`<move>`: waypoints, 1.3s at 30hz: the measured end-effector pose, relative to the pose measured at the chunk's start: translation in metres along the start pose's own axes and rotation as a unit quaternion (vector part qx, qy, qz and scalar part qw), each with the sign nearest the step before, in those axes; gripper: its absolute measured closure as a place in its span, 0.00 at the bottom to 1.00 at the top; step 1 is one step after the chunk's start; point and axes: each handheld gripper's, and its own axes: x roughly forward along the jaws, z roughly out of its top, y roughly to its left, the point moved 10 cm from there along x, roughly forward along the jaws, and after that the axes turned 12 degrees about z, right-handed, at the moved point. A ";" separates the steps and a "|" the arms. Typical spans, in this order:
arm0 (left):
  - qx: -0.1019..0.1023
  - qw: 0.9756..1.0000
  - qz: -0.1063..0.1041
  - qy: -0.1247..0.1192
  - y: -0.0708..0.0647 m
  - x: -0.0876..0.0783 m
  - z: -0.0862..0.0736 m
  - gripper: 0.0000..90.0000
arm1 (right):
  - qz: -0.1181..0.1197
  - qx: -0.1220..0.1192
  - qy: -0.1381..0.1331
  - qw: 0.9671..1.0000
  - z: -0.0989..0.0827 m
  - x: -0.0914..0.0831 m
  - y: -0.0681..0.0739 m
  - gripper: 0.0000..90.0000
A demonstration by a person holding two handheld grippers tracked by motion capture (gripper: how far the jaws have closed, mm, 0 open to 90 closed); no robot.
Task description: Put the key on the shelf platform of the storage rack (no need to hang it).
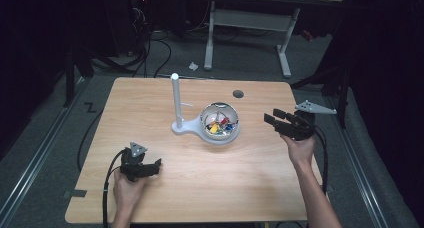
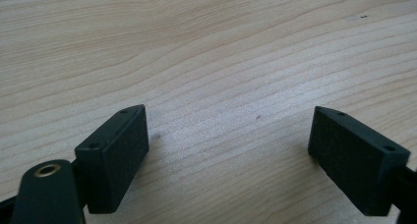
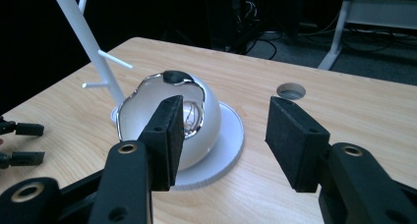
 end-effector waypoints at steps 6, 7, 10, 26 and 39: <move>-0.001 1.000 0.000 0.000 0.000 0.000 0.000 0.18 | -0.008 0.008 -0.015 1.000 -0.006 -0.018 -0.003 0.55; -0.001 1.000 0.000 0.000 0.000 0.000 0.000 0.18 | -0.009 0.009 -0.017 1.000 -0.008 -0.020 -0.003 0.55; 0.000 1.000 0.000 0.000 0.000 0.000 0.000 0.18 | -0.010 0.013 -0.018 1.000 -0.013 -0.025 -0.003 0.54; -0.001 1.000 0.000 0.000 0.000 0.000 0.000 0.18 | -0.012 0.020 -0.020 1.000 -0.043 -0.038 0.007 0.55; 0.000 1.000 0.000 0.000 0.000 0.000 0.000 0.18 | -0.003 0.031 -0.014 0.999 -0.066 -0.029 0.014 0.54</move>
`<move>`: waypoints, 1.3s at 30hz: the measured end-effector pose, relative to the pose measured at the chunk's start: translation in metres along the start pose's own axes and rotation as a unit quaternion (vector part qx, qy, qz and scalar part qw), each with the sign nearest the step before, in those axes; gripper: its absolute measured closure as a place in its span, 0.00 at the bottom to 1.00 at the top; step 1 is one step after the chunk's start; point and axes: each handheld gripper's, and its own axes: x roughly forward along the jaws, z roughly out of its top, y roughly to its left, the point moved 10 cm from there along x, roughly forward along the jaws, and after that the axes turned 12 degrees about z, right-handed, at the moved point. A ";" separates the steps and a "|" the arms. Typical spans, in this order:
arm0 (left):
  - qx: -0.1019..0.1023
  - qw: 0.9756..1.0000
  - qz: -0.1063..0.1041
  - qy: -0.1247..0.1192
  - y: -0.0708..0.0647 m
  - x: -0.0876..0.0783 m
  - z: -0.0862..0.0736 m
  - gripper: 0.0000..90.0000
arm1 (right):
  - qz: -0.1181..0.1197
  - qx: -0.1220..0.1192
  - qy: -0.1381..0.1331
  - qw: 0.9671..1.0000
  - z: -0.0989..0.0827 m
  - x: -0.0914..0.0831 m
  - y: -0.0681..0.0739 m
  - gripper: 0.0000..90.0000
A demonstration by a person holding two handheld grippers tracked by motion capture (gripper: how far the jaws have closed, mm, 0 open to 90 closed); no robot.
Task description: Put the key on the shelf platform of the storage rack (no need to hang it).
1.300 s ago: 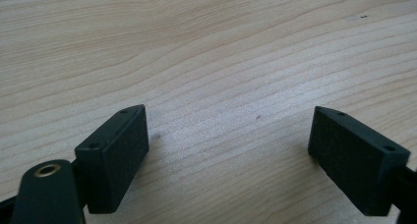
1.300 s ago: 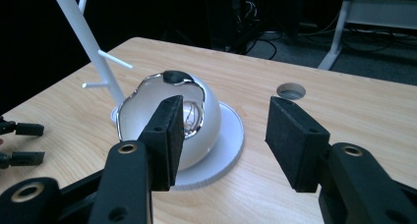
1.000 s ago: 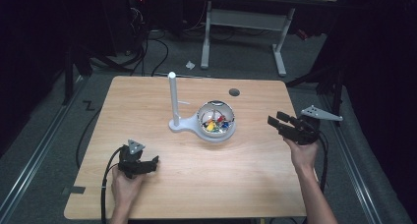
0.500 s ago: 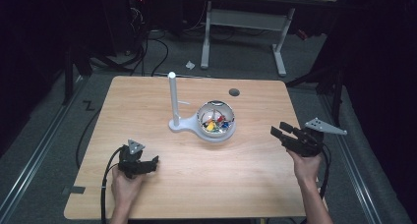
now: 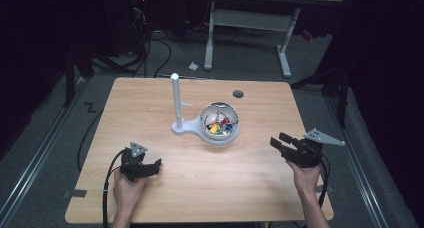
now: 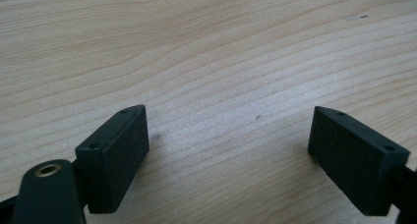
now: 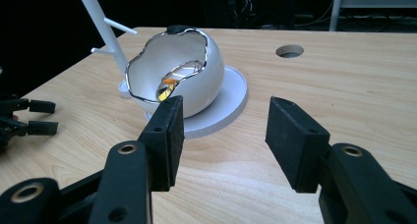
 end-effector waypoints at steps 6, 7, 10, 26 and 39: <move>0.000 1.000 0.000 0.000 0.000 0.000 0.000 0.18 | 0.004 -0.001 0.003 1.000 -0.007 0.004 0.003 0.54; -0.001 1.000 0.000 0.001 0.000 0.000 0.000 0.18 | 0.005 0.000 0.004 1.000 -0.008 0.005 0.004 0.54; -0.001 1.000 0.000 0.001 0.000 0.000 0.000 0.18 | 0.005 0.000 0.007 1.000 -0.012 0.007 0.005 0.54; -0.001 1.000 0.000 0.001 0.000 0.000 0.000 0.18 | 0.006 0.000 0.025 1.000 -0.032 0.024 0.009 0.54; 0.002 1.000 -0.003 0.004 -0.001 -0.001 -0.001 0.18 | 0.008 0.007 0.047 0.999 -0.050 0.041 0.008 0.54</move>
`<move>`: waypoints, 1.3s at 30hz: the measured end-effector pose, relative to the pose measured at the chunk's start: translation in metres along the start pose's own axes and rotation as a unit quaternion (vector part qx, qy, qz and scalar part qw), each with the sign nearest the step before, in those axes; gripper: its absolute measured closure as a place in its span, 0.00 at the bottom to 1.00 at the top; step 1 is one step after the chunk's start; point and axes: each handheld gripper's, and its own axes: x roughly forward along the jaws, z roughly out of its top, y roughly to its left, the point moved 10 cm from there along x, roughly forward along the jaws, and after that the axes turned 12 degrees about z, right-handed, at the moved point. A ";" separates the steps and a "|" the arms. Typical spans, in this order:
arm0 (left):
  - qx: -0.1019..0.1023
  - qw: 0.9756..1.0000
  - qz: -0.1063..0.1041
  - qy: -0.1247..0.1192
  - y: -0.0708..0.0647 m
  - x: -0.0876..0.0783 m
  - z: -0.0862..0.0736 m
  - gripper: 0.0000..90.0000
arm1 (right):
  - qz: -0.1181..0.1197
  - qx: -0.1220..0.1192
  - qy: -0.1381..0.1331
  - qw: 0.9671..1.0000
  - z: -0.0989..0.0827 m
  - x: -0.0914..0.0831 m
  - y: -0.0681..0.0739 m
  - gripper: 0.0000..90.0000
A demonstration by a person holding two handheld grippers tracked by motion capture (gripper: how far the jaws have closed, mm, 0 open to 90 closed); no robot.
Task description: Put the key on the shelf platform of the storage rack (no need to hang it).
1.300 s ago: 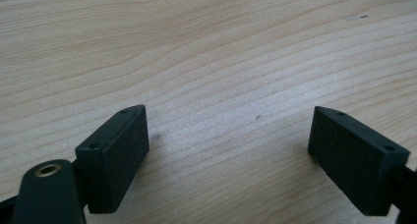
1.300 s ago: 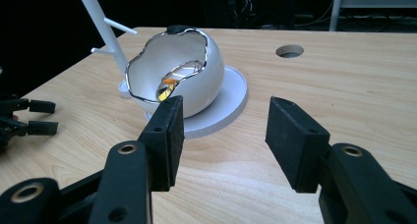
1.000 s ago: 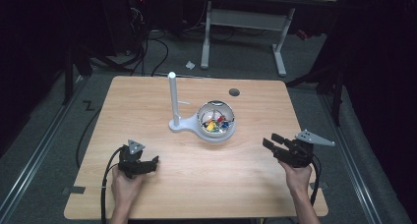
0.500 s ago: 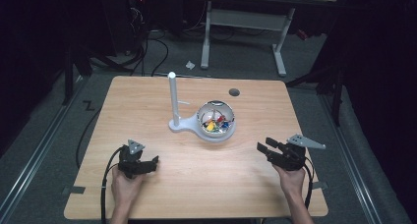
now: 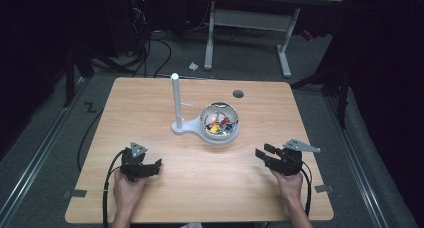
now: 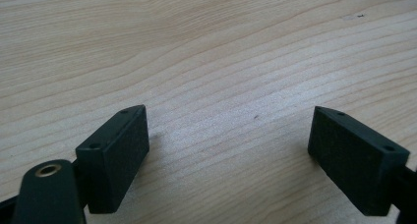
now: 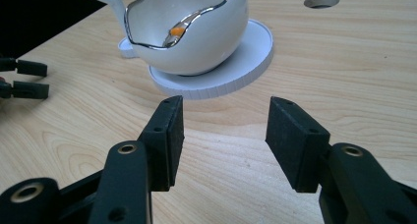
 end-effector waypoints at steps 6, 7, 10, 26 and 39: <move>0.000 1.000 0.000 0.000 0.000 0.000 0.000 0.18 | -0.001 0.001 0.010 1.000 -0.007 0.009 -0.001 0.54; 0.000 1.000 0.000 0.000 0.000 0.000 0.000 0.18 | -0.002 0.002 0.013 1.000 -0.008 0.010 -0.001 0.54; 0.000 1.000 0.000 0.000 0.000 0.000 0.000 0.18 | -0.005 0.002 0.016 1.000 -0.011 0.013 -0.003 0.54; 0.001 1.000 -0.001 0.000 0.000 0.000 0.000 0.18 | -0.055 -0.007 0.066 0.996 -0.028 0.027 -0.020 0.53; 0.000 1.000 0.000 0.000 0.000 0.000 0.000 0.18 | -0.094 -0.013 0.105 0.990 -0.041 0.037 -0.036 0.50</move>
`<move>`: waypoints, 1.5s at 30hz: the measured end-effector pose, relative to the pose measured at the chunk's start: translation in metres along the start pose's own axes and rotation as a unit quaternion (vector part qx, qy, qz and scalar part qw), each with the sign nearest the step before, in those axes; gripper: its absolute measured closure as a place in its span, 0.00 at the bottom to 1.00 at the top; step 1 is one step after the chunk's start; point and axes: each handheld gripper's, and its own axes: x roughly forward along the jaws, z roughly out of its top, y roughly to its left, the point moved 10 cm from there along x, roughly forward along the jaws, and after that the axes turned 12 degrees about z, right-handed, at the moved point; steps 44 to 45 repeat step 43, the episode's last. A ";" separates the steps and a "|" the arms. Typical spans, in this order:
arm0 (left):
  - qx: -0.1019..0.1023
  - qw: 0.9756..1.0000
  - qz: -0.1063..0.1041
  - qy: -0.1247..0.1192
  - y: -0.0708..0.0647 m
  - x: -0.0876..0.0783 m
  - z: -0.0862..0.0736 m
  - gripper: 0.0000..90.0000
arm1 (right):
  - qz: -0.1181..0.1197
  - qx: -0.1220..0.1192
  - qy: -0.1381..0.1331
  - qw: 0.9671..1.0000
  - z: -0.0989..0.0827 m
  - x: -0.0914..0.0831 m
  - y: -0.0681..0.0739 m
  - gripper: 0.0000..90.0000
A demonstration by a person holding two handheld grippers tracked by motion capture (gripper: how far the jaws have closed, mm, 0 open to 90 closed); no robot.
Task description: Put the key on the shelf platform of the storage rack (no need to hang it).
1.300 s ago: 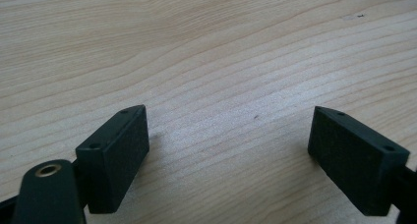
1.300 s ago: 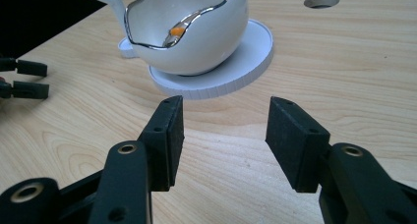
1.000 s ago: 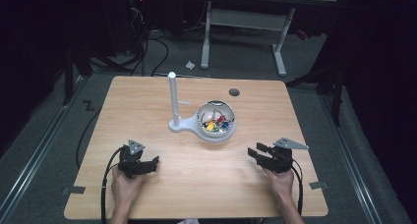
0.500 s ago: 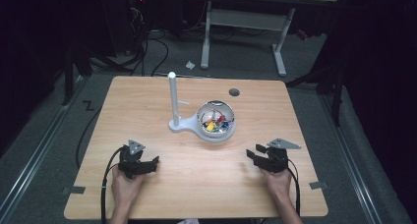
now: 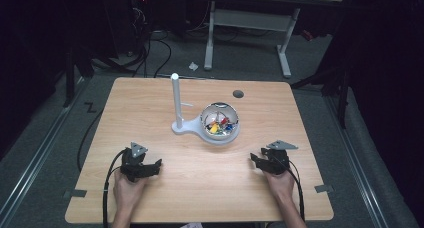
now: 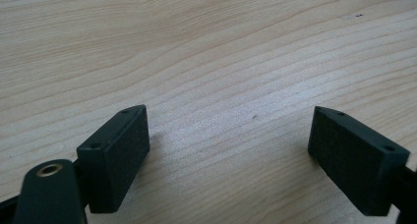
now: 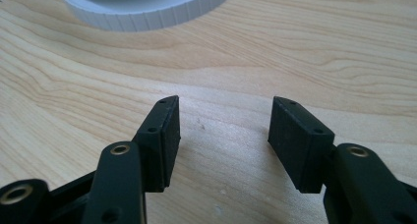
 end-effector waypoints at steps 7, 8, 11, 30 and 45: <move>0.001 1.000 0.000 0.000 0.000 0.000 0.000 0.18 | 0.001 0.007 0.001 1.000 0.000 0.000 -0.003 0.48; 0.000 1.000 0.000 0.000 0.000 0.000 0.000 0.18 | 0.000 0.007 0.001 1.000 0.000 0.000 -0.003 0.48; 0.000 1.000 0.000 0.000 0.000 0.000 0.000 0.18 | -0.004 0.002 0.003 1.000 0.000 0.000 -0.003 0.48; -0.001 1.000 0.002 -0.001 0.000 0.000 0.000 0.18 | -0.030 -0.023 0.017 0.999 -0.002 0.001 -0.002 0.43; 0.000 1.000 0.001 -0.001 0.000 0.000 0.000 0.18 | -0.031 -0.023 0.017 0.999 -0.002 0.001 -0.002 0.43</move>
